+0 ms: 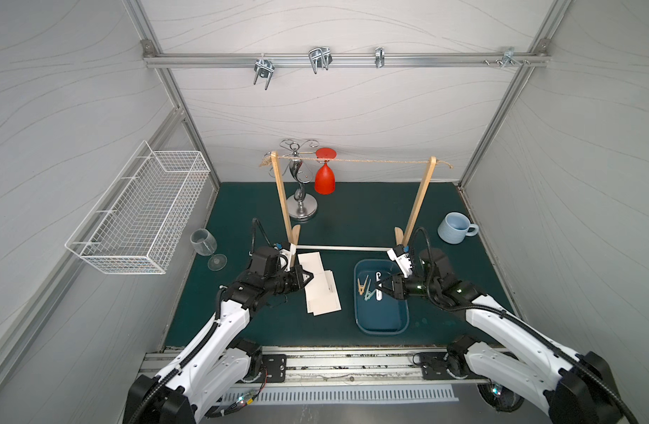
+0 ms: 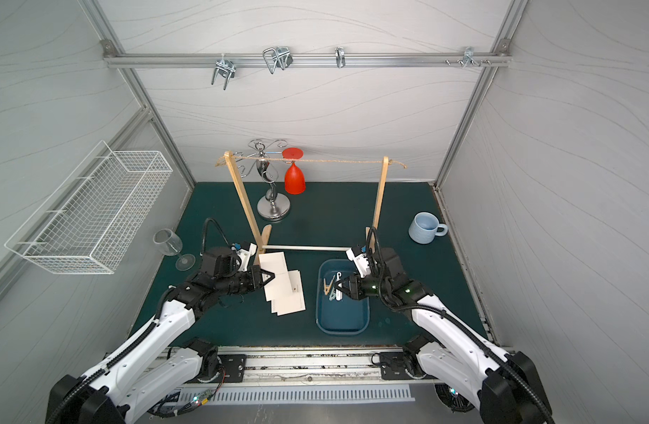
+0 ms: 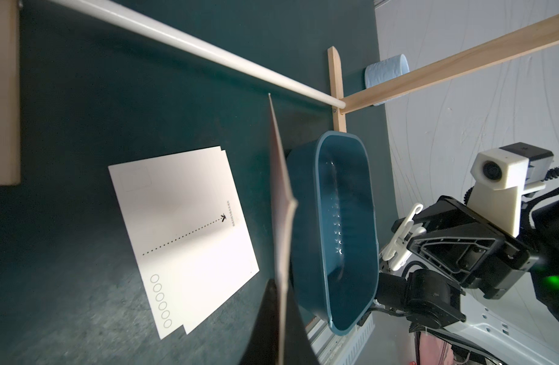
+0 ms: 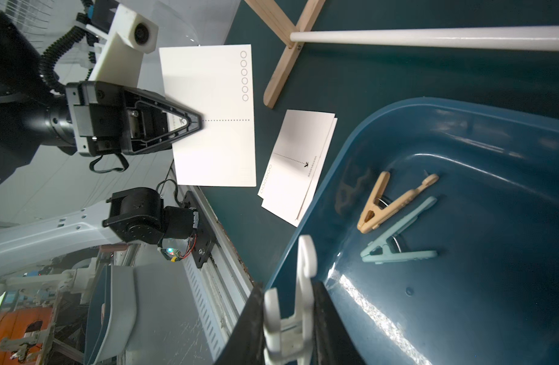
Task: Remove the postcards from the strings
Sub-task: Place the postcard on the postcard.
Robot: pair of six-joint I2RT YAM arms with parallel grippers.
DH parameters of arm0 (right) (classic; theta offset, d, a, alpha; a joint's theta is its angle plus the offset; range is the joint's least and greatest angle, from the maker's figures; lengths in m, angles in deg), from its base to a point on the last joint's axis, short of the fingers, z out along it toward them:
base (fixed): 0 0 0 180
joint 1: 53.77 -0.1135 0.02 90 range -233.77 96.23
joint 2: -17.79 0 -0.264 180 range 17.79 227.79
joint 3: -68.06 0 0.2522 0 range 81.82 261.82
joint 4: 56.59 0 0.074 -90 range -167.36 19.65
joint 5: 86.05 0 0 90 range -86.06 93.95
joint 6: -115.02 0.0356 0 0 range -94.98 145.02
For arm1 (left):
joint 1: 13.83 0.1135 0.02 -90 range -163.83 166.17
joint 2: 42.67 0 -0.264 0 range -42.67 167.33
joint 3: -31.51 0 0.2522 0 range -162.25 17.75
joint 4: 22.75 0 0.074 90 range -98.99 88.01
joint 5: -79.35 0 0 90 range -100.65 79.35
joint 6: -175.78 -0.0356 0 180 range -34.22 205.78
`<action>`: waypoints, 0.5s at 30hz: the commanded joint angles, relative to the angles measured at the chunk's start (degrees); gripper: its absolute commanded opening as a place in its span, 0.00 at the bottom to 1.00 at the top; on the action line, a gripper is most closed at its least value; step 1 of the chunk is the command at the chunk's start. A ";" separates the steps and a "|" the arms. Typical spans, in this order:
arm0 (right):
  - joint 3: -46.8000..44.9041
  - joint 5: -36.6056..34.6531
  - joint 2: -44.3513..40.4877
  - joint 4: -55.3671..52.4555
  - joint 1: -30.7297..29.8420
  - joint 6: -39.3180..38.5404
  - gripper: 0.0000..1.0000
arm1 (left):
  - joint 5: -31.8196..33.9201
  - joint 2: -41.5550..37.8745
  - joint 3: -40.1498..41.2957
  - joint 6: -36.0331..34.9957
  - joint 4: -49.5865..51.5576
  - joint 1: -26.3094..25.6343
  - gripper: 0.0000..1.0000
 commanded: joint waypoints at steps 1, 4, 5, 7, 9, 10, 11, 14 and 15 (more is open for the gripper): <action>-1.03 -2.05 2.71 3.12 -0.36 1.36 0.00 | 1.76 1.11 1.28 2.30 -4.43 -0.57 0.00; -1.31 -1.75 5.88 5.16 -0.39 2.30 0.00 | 2.22 2.21 2.45 2.99 -5.87 -0.83 0.00; -1.33 -1.74 6.85 5.72 -0.44 2.49 0.00 | 2.27 2.56 2.63 3.09 -6.23 -0.92 0.00; -1.22 -2.07 8.64 6.62 -0.44 2.61 0.00 | 2.33 3.60 3.04 3.12 -7.27 -1.35 0.00; -1.16 -2.16 10.10 7.59 -0.57 2.61 0.00 | 2.56 5.11 3.41 3.65 -8.46 -1.86 0.00; -1.06 -2.07 10.97 7.91 -0.58 2.59 0.00 | 2.55 6.00 3.67 3.92 -9.25 -2.12 0.00; -0.84 -2.23 11.64 8.05 -0.53 2.62 0.00 | 2.56 6.86 3.78 4.13 -9.74 -2.36 0.00; -0.30 -2.51 14.05 8.22 -0.57 2.48 0.00 | 3.08 9.18 3.78 4.24 -10.75 -3.24 0.00; -0.18 -2.58 14.60 8.26 -0.64 2.49 0.00 | 3.41 9.76 3.79 4.28 -10.99 -3.53 0.00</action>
